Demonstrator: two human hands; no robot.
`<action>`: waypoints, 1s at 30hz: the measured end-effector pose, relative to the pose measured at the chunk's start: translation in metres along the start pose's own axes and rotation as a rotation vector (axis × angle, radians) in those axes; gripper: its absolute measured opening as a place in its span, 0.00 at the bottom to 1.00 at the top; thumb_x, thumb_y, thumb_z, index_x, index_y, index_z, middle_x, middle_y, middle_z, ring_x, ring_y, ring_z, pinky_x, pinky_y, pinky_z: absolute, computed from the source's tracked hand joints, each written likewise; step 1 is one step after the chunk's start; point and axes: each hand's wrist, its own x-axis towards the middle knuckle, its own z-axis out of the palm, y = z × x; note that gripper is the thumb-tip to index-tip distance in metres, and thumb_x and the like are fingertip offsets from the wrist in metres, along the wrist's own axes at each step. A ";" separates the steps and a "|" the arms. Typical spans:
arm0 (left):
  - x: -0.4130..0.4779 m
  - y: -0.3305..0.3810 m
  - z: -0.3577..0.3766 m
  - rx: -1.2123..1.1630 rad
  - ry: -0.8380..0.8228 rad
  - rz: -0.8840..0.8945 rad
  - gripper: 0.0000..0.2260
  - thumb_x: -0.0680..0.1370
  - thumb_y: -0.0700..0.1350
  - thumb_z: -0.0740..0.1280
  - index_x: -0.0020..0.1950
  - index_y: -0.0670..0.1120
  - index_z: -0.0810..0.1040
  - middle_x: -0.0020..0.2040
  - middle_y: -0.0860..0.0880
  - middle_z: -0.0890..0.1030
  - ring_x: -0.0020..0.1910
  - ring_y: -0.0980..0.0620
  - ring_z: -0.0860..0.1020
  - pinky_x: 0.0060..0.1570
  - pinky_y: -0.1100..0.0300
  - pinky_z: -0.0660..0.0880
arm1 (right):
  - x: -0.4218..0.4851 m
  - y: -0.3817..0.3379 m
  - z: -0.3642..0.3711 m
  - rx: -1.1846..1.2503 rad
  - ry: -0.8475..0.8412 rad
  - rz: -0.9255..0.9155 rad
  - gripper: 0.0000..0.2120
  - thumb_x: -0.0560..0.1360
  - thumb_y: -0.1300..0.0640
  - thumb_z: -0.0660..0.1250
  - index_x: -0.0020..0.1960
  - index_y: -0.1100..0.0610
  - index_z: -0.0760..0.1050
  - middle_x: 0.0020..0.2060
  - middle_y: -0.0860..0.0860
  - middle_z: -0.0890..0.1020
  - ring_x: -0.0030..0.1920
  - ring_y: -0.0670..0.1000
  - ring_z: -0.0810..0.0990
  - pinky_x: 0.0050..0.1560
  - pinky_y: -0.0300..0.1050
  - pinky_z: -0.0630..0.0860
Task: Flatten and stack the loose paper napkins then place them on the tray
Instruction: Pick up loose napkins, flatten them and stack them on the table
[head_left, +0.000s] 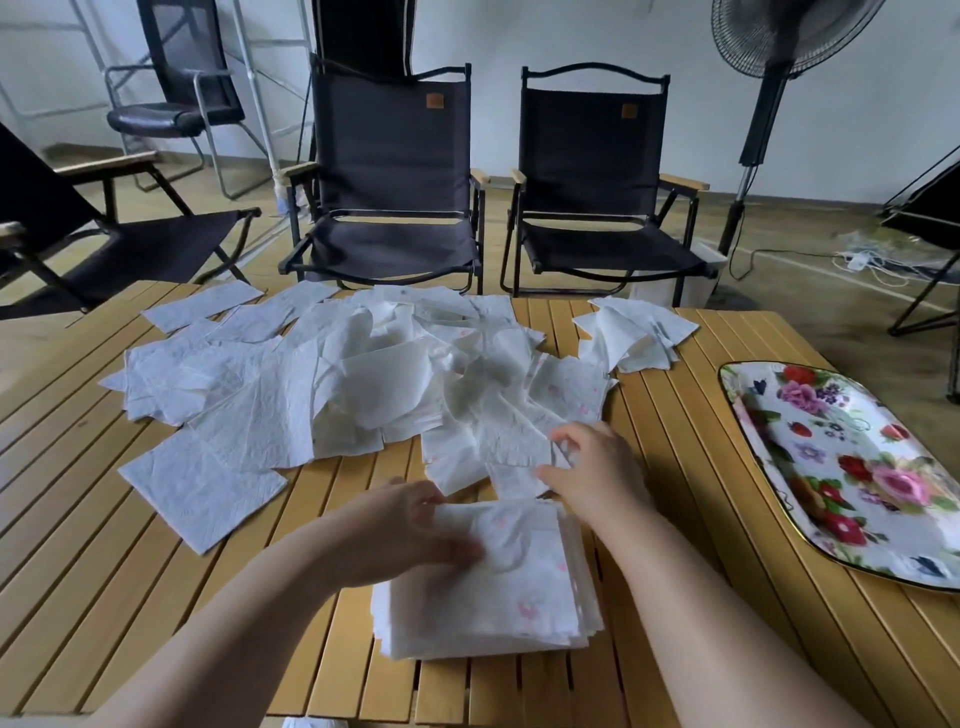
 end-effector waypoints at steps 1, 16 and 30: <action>0.000 0.001 0.000 -0.003 0.006 -0.004 0.29 0.65 0.70 0.72 0.61 0.58 0.76 0.55 0.57 0.71 0.50 0.58 0.73 0.43 0.67 0.68 | 0.003 -0.003 0.002 -0.033 -0.043 -0.043 0.20 0.72 0.47 0.76 0.62 0.46 0.77 0.59 0.45 0.73 0.62 0.49 0.73 0.61 0.53 0.74; 0.004 0.006 0.003 -0.011 0.225 -0.052 0.16 0.79 0.63 0.61 0.55 0.54 0.79 0.51 0.56 0.79 0.48 0.58 0.76 0.44 0.61 0.74 | -0.003 -0.003 -0.003 0.249 0.065 -0.011 0.03 0.77 0.53 0.72 0.49 0.50 0.86 0.38 0.38 0.80 0.42 0.42 0.79 0.43 0.41 0.79; 0.006 0.007 -0.009 -0.534 0.357 -0.001 0.27 0.75 0.59 0.71 0.71 0.50 0.71 0.63 0.51 0.79 0.58 0.53 0.79 0.51 0.60 0.76 | -0.035 -0.045 -0.041 0.919 -0.115 -0.249 0.05 0.80 0.60 0.67 0.50 0.52 0.80 0.48 0.48 0.85 0.52 0.47 0.83 0.54 0.43 0.80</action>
